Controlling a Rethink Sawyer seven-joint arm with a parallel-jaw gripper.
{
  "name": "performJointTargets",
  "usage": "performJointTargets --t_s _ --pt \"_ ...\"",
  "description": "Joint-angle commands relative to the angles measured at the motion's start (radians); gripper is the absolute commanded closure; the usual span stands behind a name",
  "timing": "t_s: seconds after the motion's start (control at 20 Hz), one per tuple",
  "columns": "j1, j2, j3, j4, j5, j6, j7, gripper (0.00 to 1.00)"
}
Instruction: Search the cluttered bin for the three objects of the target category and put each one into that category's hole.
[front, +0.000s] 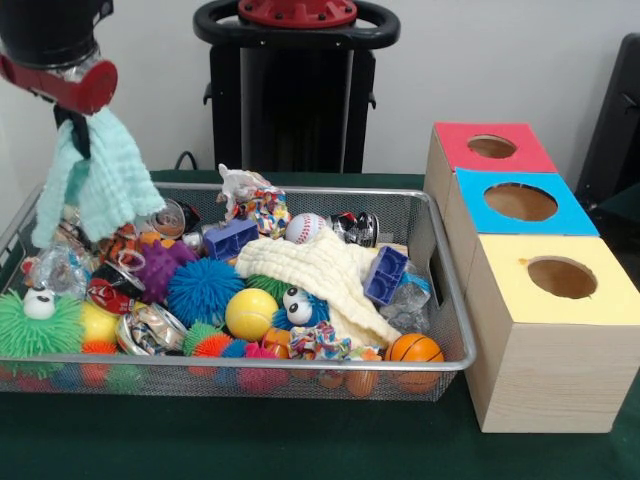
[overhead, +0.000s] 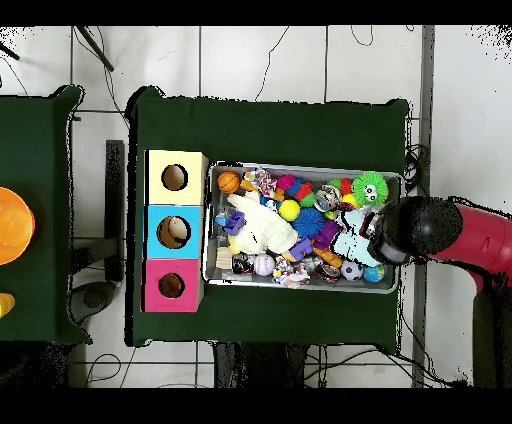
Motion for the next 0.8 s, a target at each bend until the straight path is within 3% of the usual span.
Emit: performJointTargets --t_s 0.05,0.3,0.5,0.8 --pt "-0.009 -0.087 0.163 0.003 -0.003 0.163 -0.433 1.00" --pt "-0.009 -0.108 0.180 -0.036 -0.021 0.275 -0.449 1.00" --pt "-0.026 -0.132 0.197 -0.021 -0.009 0.313 -0.474 1.00" --pt "-0.013 -0.159 0.195 -0.021 0.006 0.361 -0.422 1.00"
